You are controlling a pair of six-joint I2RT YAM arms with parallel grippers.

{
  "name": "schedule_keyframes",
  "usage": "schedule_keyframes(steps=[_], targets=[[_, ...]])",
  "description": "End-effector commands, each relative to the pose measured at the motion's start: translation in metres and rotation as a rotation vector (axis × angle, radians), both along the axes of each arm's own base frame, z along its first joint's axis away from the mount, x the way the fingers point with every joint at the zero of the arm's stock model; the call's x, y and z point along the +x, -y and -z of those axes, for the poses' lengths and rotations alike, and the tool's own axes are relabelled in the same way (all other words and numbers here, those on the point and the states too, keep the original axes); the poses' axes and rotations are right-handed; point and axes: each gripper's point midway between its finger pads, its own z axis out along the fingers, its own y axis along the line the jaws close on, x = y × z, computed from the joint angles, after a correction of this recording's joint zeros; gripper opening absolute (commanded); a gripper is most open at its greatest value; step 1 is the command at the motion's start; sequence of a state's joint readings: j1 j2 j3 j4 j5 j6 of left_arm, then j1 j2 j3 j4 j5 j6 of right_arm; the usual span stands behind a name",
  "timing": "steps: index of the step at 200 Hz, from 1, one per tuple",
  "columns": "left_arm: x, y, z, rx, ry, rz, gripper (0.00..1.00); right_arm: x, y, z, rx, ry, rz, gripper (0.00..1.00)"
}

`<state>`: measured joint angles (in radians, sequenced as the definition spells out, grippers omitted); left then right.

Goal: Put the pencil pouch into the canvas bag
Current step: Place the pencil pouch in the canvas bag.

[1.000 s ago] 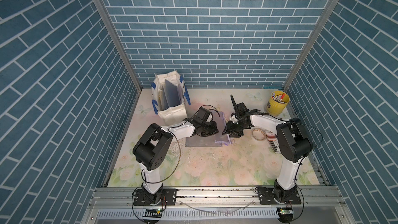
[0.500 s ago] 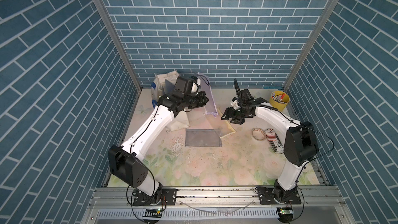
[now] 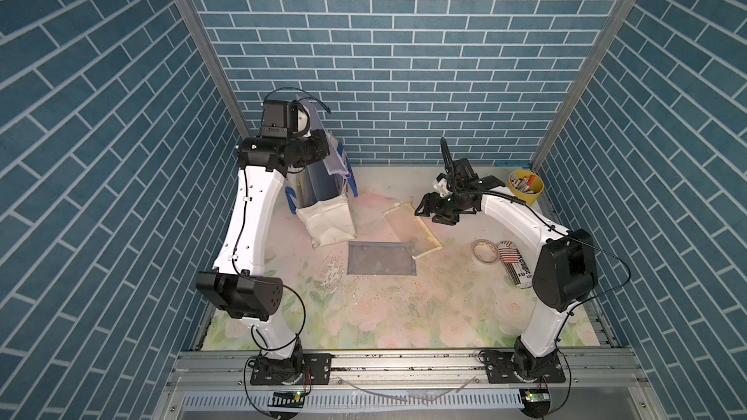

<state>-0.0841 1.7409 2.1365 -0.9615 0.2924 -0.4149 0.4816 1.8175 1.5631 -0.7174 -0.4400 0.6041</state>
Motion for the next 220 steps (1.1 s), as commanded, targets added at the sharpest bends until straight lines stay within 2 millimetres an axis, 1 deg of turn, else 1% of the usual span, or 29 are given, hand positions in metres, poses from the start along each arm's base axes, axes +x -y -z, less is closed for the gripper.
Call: schedule_keyframes(steps=[1,29,61,91,122,148,188,220], targets=[[0.002,-0.025,0.024,0.070,-0.076,-0.006,0.00,-0.002,0.006,-0.012,-0.023,0.019,-0.005,0.71],[0.014,-0.035,0.051,0.117,-0.121,0.034,0.00,-0.004,0.008,-0.009,-0.032,0.008,0.000,0.71],[0.023,-0.025,0.079,0.098,-0.151,0.108,0.00,-0.003,0.006,-0.008,-0.029,-0.001,-0.001,0.70],[0.023,-0.024,0.105,0.094,-0.200,0.114,0.00,-0.002,0.006,-0.006,-0.035,0.000,0.002,0.70],[0.018,-0.032,0.137,0.124,-0.278,0.090,0.00,0.001,0.005,-0.004,-0.033,-0.004,0.006,0.70],[0.017,-0.033,0.159,0.128,-0.331,0.093,0.00,0.003,0.003,-0.002,-0.029,-0.004,0.005,0.70],[0.023,-0.031,0.180,0.121,-0.372,0.100,0.00,0.007,0.000,0.000,-0.025,-0.005,0.003,0.70],[0.028,-0.038,0.195,0.134,-0.421,0.061,0.00,0.009,-0.001,0.000,-0.023,-0.003,0.001,0.69]])
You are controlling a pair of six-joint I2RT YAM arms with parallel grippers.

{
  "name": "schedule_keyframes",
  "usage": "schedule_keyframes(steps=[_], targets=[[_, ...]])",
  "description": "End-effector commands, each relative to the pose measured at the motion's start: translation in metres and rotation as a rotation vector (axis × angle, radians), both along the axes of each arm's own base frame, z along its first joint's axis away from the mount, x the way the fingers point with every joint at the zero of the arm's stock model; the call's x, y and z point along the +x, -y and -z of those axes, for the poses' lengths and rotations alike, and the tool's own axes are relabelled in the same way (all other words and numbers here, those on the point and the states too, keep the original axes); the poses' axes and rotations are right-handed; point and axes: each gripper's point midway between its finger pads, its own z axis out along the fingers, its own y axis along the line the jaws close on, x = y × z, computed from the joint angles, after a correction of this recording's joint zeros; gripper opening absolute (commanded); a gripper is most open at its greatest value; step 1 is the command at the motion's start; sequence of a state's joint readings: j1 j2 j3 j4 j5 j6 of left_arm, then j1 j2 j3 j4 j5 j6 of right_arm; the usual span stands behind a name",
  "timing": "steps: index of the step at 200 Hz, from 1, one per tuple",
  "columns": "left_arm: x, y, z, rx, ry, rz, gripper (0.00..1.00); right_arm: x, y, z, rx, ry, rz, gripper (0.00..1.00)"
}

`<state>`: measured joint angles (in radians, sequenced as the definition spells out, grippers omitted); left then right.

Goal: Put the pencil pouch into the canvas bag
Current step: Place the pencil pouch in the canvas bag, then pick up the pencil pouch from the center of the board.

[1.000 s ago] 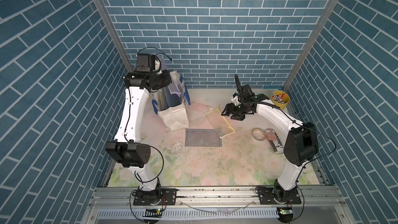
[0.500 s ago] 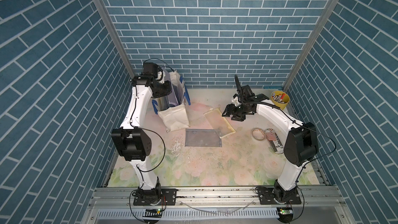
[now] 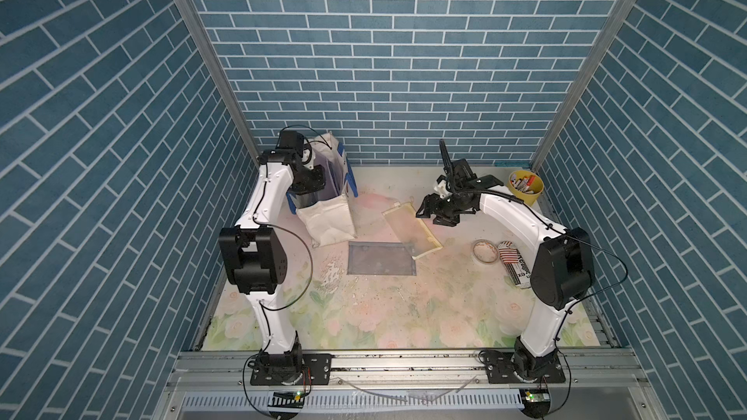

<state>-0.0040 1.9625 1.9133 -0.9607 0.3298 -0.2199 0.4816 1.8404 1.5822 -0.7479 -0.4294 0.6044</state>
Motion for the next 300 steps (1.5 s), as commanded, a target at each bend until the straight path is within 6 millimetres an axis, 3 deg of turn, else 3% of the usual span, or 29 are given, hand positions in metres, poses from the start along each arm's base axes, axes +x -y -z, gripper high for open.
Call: schedule_keyframes(steps=[1,22,45,92,119,140,168,200,230,271,300], targets=[[0.004,-0.008,0.011,0.031,-0.033,-0.028,0.00,0.009,-0.003,-0.007,0.002,0.024,-0.004,0.69],[0.005,-0.015,0.012,0.061,-0.043,-0.064,0.02,0.009,-0.003,-0.007,0.000,0.026,-0.005,0.69],[0.003,-0.016,-0.002,0.060,-0.009,-0.086,0.23,0.010,-0.002,-0.007,-0.004,0.028,-0.004,0.69],[-0.024,-0.027,-0.057,0.107,0.142,-0.164,0.59,0.017,-0.002,-0.006,-0.009,0.032,-0.005,0.69],[-0.047,-0.027,-0.088,0.145,0.220,-0.193,0.68,0.026,0.000,-0.002,-0.018,0.029,-0.008,0.69],[-0.065,0.003,-0.112,0.155,0.284,-0.111,0.69,0.036,0.006,0.003,-0.018,0.026,0.009,0.69],[-0.095,0.081,-0.124,0.040,0.349,0.097,0.73,0.050,0.022,0.020,-0.018,0.003,0.053,0.69],[-0.131,0.174,-0.097,-0.153,0.297,0.294,0.76,0.057,0.036,0.044,-0.024,-0.033,0.086,0.68],[-0.141,0.235,-0.047,-0.325,0.177,0.320,0.77,0.061,0.045,0.068,-0.030,-0.066,0.106,0.68],[-0.127,0.256,0.027,-0.386,0.035,0.248,0.77,0.067,0.042,0.096,-0.023,-0.105,0.118,0.66],[-0.114,0.257,0.071,-0.343,-0.048,0.195,0.75,0.067,0.039,0.110,-0.013,-0.130,0.115,0.63]])
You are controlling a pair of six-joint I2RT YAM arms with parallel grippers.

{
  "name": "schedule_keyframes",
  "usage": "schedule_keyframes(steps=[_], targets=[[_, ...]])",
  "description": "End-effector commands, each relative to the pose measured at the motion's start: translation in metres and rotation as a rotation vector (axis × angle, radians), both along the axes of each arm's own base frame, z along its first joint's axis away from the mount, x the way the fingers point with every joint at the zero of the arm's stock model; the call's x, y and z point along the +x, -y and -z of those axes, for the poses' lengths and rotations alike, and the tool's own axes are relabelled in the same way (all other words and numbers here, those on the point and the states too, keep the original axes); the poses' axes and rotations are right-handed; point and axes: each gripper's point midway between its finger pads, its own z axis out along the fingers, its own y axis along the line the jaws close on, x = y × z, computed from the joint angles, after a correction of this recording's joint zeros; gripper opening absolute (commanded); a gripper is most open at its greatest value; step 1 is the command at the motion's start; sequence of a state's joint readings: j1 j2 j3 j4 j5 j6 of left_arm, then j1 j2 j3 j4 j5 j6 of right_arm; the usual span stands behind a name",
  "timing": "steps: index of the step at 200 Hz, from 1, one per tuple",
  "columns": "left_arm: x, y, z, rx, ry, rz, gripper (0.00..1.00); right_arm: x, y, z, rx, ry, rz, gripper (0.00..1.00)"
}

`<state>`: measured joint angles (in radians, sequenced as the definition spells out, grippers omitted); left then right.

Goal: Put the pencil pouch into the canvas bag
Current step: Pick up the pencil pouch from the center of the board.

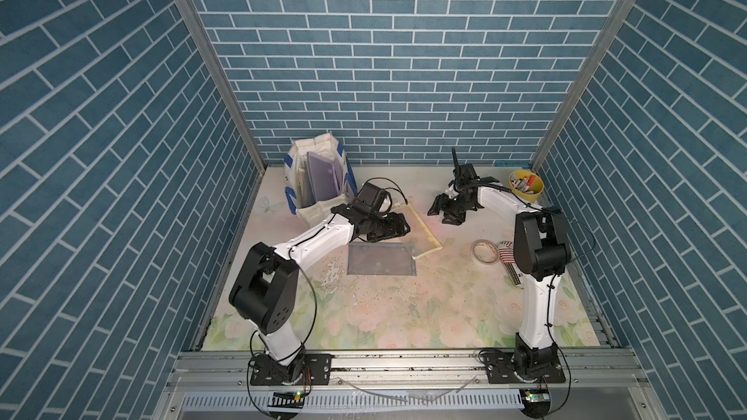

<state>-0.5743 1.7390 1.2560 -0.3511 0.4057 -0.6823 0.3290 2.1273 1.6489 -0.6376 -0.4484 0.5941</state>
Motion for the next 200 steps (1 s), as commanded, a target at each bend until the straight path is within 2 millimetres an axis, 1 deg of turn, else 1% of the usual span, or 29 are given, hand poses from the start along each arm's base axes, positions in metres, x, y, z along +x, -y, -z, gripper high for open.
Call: schedule_keyframes(steps=[1,23,33,72,91,117,142,154,174,200], targets=[[0.018,0.010,0.006,-0.048,-0.006,-0.044,0.75,-0.005,-0.004,0.016,0.019,-0.027,-0.020,0.62],[0.032,0.008,0.031,-0.069,-0.059,-0.133,0.73,-0.010,-0.007,0.024,0.037,-0.047,-0.027,0.60],[0.038,0.007,0.038,-0.065,-0.065,-0.161,0.72,-0.014,-0.008,0.028,0.041,-0.058,-0.030,0.60],[0.052,0.004,0.073,0.005,-0.114,-0.215,0.71,-0.029,-0.012,0.040,0.050,-0.085,-0.034,0.57],[0.060,0.008,0.084,-0.018,-0.127,-0.236,0.69,-0.037,-0.015,0.045,0.053,-0.096,-0.038,0.54],[0.067,0.014,0.092,-0.032,-0.132,-0.243,0.64,-0.048,-0.022,0.050,0.054,-0.113,-0.055,0.50],[0.071,0.024,0.101,-0.096,-0.145,-0.257,0.54,-0.056,-0.028,0.054,0.058,-0.119,-0.065,0.45],[0.072,0.031,0.100,-0.112,-0.134,-0.247,0.48,-0.059,-0.030,0.055,0.060,-0.124,-0.068,0.42],[0.074,0.037,0.089,-0.133,-0.094,-0.233,0.31,-0.064,-0.030,0.054,0.058,-0.126,-0.072,0.40],[0.077,0.034,0.072,-0.155,-0.044,-0.236,0.06,-0.066,-0.028,0.049,0.060,-0.115,-0.071,0.39]])
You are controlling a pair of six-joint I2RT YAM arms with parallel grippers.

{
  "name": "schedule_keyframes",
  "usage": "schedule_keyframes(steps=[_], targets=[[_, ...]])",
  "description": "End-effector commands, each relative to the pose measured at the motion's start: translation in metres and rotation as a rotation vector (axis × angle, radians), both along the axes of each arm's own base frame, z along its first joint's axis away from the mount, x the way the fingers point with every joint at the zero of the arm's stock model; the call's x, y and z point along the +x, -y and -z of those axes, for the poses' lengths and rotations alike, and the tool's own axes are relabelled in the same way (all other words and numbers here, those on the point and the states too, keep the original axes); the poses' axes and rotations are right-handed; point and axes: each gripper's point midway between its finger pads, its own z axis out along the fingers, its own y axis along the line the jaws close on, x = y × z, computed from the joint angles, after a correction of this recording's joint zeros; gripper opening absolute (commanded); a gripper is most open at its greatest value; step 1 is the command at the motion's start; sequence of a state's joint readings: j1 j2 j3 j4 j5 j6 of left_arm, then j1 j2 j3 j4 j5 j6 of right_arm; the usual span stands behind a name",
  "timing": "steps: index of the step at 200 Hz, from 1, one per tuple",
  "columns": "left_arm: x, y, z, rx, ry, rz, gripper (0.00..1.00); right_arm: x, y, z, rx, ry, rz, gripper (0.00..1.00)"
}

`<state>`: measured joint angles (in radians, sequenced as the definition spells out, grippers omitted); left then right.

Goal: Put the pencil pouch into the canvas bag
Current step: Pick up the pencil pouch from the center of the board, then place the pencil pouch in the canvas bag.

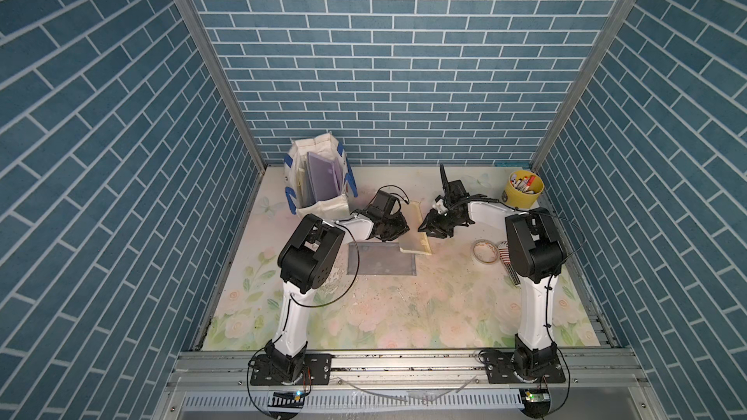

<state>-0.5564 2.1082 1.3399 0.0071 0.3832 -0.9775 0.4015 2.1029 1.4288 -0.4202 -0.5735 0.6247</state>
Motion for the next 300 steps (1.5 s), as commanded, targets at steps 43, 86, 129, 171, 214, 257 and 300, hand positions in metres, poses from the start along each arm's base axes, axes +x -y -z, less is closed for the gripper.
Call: schedule_keyframes(steps=[43,86,129,171,214,257,300], targets=[[-0.005,-0.004,-0.075,-0.005,0.173,0.068,0.00,-0.026,0.016,-0.016,-0.064,-0.019,0.011,0.42],[-0.017,-0.025,-0.179,0.069,0.277,0.162,0.00,-0.030,0.022,-0.060,-0.089,0.062,-0.010,0.56],[0.002,-0.095,-0.283,0.175,0.414,0.129,0.00,-0.014,0.010,-0.112,-0.084,0.167,-0.036,0.65],[0.033,-0.186,-0.316,0.296,0.460,-0.005,0.00,0.004,-0.017,-0.166,-0.040,0.285,-0.053,0.72],[0.059,-0.248,-0.306,0.400,0.464,-0.101,0.00,0.006,-0.034,-0.191,-0.021,0.337,-0.071,0.74],[0.073,-0.269,-0.276,0.452,0.446,-0.109,0.00,0.001,-0.037,-0.187,-0.026,0.314,-0.074,0.74],[0.081,-0.284,-0.241,0.469,0.398,-0.118,0.00,-0.003,-0.035,-0.185,-0.034,0.301,-0.069,0.74]])
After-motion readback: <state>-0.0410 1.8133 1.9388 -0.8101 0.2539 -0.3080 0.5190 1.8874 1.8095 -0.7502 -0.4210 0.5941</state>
